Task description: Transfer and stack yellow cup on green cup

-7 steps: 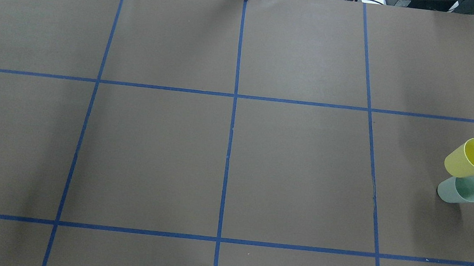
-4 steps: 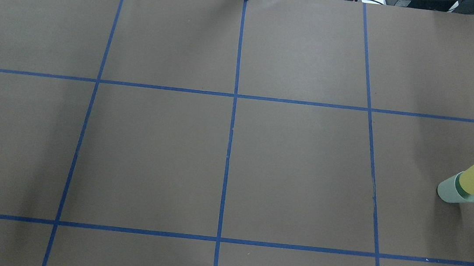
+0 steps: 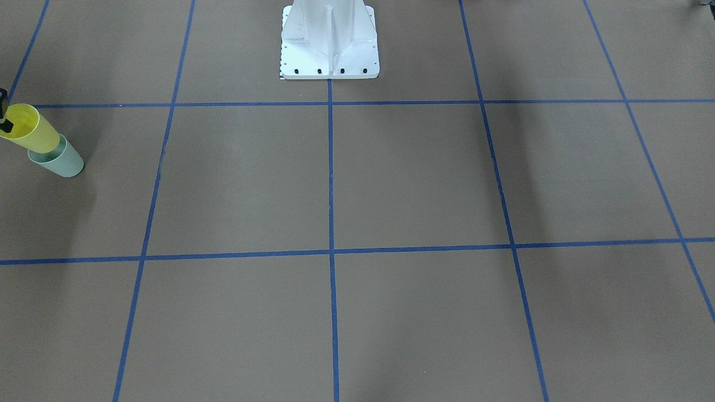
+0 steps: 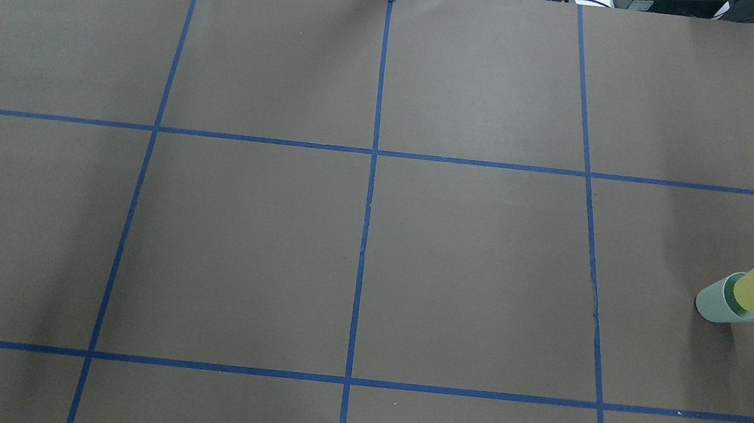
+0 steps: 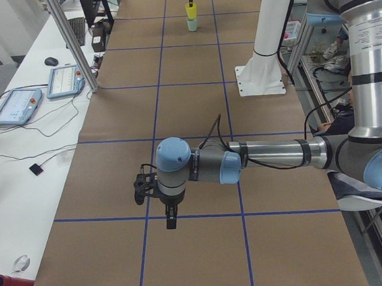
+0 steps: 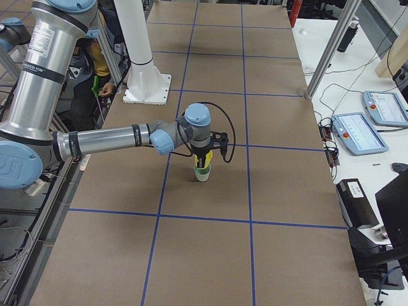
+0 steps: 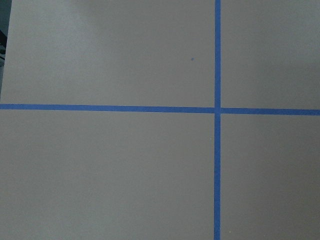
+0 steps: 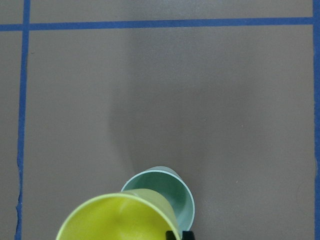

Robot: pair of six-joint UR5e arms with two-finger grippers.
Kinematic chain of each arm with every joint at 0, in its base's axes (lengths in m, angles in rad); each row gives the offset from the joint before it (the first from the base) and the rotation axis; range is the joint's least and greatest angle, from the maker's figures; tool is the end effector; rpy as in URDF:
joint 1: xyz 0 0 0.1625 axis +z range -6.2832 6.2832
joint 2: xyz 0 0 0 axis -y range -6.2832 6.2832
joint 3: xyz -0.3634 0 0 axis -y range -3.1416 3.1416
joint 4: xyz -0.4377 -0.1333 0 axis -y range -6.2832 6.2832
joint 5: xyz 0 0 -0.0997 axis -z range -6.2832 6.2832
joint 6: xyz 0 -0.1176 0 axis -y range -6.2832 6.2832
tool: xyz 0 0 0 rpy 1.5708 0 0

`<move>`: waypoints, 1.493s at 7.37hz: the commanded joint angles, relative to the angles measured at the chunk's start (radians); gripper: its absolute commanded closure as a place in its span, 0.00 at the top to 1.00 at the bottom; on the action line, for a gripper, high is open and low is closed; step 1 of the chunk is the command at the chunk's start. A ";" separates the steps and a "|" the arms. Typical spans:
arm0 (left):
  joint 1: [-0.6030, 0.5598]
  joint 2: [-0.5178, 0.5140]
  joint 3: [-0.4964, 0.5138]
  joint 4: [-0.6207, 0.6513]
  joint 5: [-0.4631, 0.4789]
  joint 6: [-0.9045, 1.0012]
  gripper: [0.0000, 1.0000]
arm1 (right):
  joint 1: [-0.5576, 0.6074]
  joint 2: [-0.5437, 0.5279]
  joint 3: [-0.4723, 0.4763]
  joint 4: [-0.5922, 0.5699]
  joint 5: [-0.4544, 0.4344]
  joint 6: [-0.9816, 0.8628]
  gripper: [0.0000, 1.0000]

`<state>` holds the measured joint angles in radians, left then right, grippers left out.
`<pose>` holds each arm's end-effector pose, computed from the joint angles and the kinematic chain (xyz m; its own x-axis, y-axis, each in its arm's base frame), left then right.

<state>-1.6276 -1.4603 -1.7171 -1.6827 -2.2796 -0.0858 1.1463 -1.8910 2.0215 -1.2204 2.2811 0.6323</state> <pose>-0.0856 -0.5051 0.5816 0.7557 -0.0323 -0.6541 0.1214 0.9884 0.0915 -0.1334 -0.4327 0.4834 0.6729 0.0039 0.7397 -0.0403 0.9987 0.0315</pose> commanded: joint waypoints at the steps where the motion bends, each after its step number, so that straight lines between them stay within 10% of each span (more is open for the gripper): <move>1: 0.000 0.000 0.001 0.000 0.000 0.001 1.00 | 0.000 0.004 -0.006 -0.001 -0.002 0.001 0.01; 2: 0.000 0.000 0.001 0.000 0.000 0.001 1.00 | 0.000 0.004 -0.010 0.001 -0.014 -0.002 0.11; 3: 0.000 0.000 0.001 -0.002 0.000 0.001 1.00 | 0.001 0.003 -0.010 0.001 -0.014 -0.002 0.86; 4: 0.000 0.000 0.001 0.000 0.000 0.001 1.00 | 0.001 0.003 -0.010 0.001 -0.015 -0.003 1.00; 11: 0.000 0.000 0.005 0.000 0.000 0.001 1.00 | 0.137 0.021 -0.093 -0.027 0.006 -0.244 1.00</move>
<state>-1.6275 -1.4604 -1.7147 -1.6828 -2.2795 -0.0844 1.2026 -1.8716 1.9770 -1.2315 2.2765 0.5206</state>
